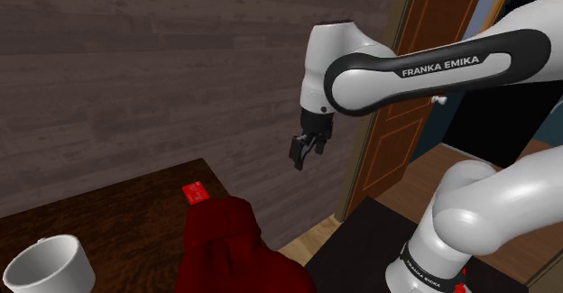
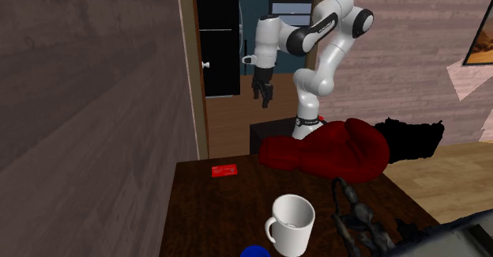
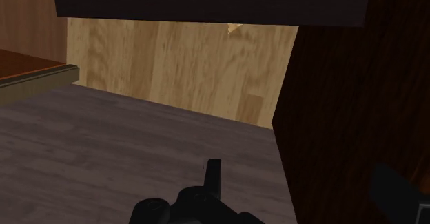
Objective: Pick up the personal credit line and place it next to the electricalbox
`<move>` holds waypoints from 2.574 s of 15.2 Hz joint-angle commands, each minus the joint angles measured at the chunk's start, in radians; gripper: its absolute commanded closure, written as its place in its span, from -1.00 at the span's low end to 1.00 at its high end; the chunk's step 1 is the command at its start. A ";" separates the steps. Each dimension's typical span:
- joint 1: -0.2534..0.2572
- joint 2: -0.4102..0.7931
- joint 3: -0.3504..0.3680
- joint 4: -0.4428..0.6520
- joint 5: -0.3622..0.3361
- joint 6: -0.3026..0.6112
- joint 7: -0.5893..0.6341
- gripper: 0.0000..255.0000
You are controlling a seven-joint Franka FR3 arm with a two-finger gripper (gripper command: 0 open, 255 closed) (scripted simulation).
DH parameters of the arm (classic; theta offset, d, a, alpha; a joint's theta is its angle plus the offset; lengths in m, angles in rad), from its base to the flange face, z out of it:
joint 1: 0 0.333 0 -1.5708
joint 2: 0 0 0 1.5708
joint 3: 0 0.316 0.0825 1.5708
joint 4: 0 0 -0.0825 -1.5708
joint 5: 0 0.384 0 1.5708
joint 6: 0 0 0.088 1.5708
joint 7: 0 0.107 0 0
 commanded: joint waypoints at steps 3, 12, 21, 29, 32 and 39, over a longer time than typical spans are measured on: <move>-0.002 0.093 0.092 0.001 0.010 0.179 0.108 -1.00; -0.142 0.386 0.357 0.101 -0.180 0.535 0.454 -1.00; -0.310 0.822 0.582 0.392 -0.958 0.565 1.159 -1.00; -0.162 1.044 0.472 0.575 -1.251 0.487 1.376 -1.00; -0.147 1.087 0.449 0.599 -1.293 0.490 1.396 -1.00; -0.144 1.095 0.444 0.603 -1.301 0.490 1.400 -1.00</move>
